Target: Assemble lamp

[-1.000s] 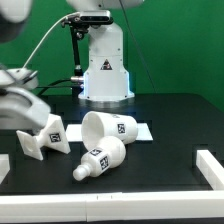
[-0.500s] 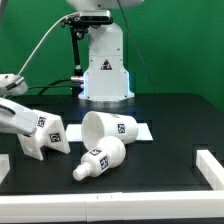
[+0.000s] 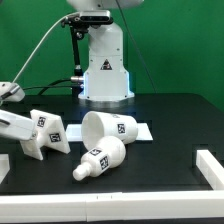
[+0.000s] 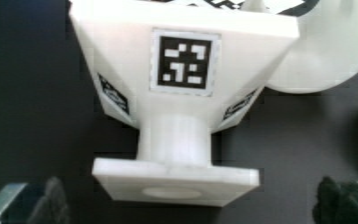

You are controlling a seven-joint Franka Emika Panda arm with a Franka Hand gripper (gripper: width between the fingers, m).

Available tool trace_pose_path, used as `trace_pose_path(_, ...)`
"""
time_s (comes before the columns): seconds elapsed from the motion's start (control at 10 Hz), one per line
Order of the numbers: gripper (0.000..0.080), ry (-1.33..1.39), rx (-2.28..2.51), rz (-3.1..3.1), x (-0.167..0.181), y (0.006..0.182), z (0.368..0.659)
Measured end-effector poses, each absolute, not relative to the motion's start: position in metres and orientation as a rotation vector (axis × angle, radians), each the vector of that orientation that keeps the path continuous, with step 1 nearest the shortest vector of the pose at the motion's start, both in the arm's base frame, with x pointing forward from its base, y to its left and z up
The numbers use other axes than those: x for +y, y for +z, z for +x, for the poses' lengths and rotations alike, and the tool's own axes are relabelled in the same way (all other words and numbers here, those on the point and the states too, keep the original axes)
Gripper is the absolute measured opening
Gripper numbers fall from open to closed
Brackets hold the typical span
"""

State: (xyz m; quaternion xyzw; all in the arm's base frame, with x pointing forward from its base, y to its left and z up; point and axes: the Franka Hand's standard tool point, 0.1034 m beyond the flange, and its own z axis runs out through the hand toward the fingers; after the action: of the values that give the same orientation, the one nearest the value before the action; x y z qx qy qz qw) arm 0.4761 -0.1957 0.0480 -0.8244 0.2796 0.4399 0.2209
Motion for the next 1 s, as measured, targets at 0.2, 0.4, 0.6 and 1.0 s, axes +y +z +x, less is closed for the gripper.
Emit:
trace_pose_path(0.2, 0.0699, 1.215, 0.773, -2.280, -0.196, 0.048, 0.476)
trace_pose_path(0.4, 0.0699, 1.235, 0.791, -2.246, -0.193, 0.041, 0.469)
trace_pose_path(0.6, 0.0699, 1.261, 0.796, -2.220, -0.185, 0.033, 0.460)
trace_pose_path(1.0, 0.0670, 1.250, 0.798, -2.240, -0.182, 0.025, 0.460)
